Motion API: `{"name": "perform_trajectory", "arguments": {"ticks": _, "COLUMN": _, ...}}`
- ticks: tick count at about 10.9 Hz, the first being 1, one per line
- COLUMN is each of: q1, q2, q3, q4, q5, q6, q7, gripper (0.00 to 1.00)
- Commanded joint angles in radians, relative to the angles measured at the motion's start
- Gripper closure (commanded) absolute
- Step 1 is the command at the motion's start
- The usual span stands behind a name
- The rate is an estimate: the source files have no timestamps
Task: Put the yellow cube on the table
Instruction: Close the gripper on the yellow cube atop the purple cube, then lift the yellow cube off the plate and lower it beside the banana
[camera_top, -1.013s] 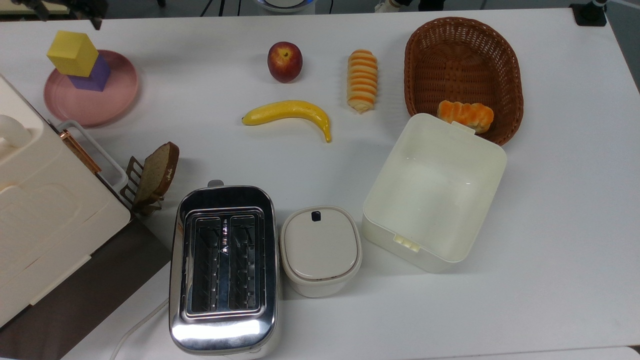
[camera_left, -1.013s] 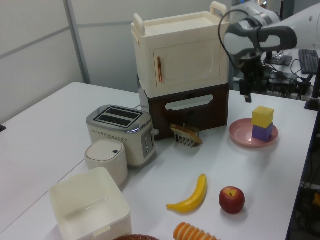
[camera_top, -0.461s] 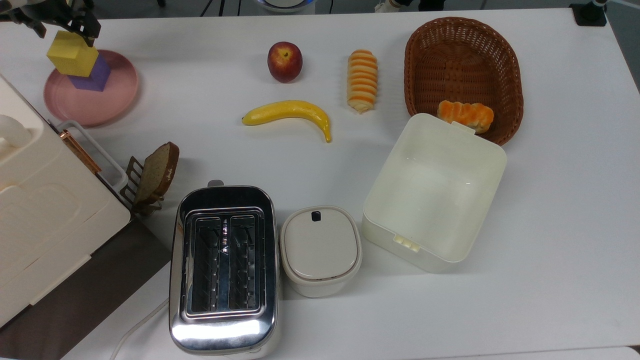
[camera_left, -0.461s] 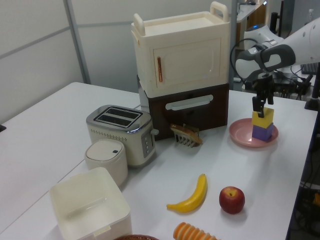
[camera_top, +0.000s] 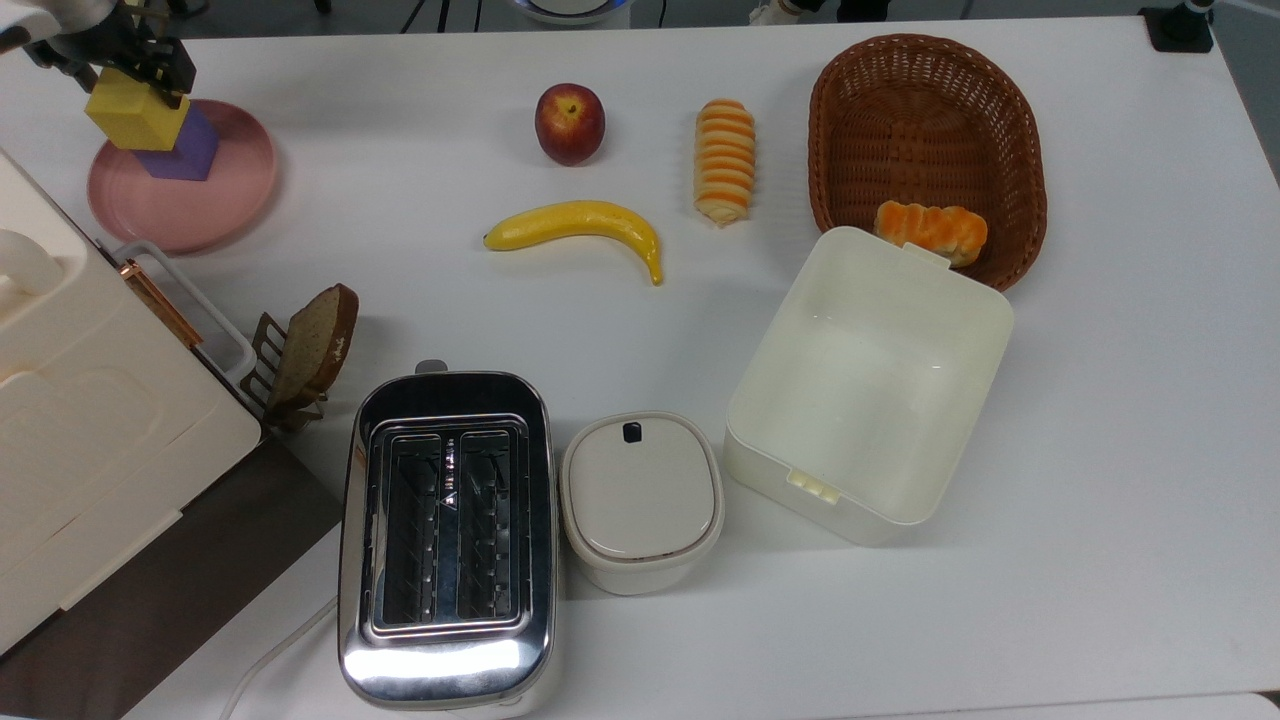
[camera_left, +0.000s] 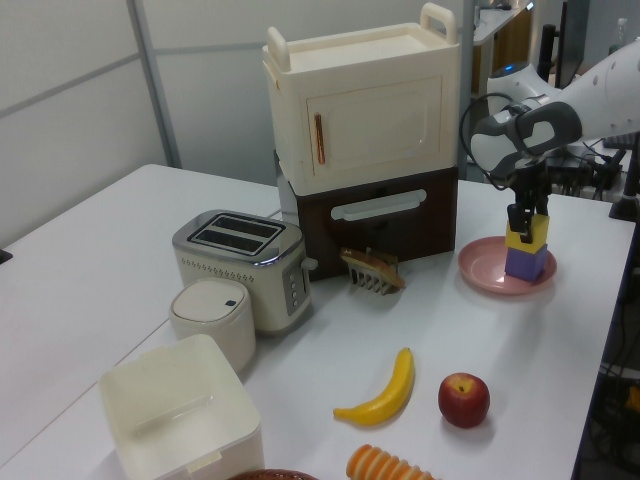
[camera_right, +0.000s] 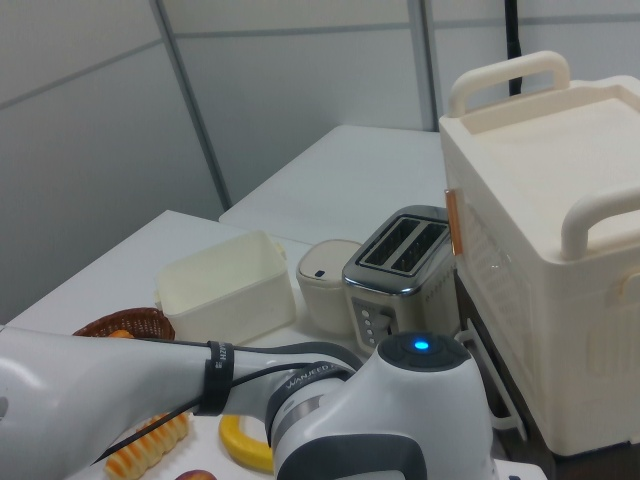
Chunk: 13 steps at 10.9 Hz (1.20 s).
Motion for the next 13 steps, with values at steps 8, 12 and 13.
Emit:
{"name": "perform_trajectory", "arguments": {"ticks": 8, "q1": 0.093, "q2": -0.030, "q3": 0.297, "q4": 0.043, "q5": 0.143, "q6": -0.062, "q7": 0.364, "gripper": 0.83}}
{"name": "perform_trajectory", "arguments": {"ticks": 12, "q1": 0.161, "q2": 0.042, "q3": 0.399, "q4": 0.044, "q5": 0.132, "q6": -0.036, "q7": 0.561, "gripper": 0.79}}
{"name": "perform_trajectory", "arguments": {"ticks": 13, "q1": 0.174, "q2": 0.067, "q3": 0.399, "q4": 0.044, "q5": 0.132, "q6": -0.015, "q7": 0.561, "gripper": 0.73}}
